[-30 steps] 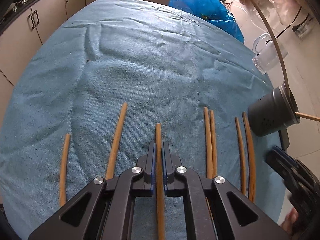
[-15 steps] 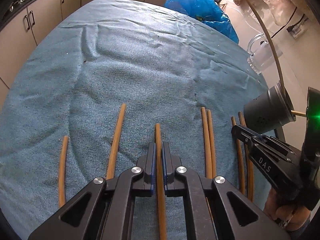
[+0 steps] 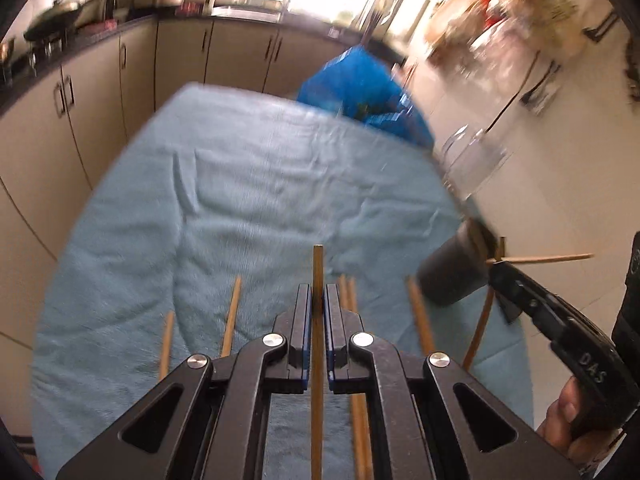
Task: Organize utensils
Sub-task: 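Grasp another chopstick with the left gripper while the right gripper grasps one, then lift both chopsticks upright and carry them above the black cup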
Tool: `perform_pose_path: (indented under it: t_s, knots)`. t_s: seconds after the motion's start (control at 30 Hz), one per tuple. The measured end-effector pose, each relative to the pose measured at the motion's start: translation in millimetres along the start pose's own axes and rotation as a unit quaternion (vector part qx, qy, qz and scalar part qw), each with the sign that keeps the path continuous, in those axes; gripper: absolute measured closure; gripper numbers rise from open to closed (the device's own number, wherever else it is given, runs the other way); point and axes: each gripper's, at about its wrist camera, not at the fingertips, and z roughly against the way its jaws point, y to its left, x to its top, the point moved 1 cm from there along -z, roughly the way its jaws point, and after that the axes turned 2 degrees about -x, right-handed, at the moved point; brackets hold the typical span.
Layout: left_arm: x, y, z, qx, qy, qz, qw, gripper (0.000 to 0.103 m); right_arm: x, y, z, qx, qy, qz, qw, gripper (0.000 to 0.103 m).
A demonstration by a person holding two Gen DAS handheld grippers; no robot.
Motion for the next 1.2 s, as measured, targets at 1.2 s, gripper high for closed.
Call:
perform_pose_path:
  t_s: [1.2]
  knots:
    - [20, -73, 83, -0.012, -0.086, -0.065, 0.9941, 0.098, 48, -16, 148, -0.017, -0.187, -0.002, 0.982, 0.097]
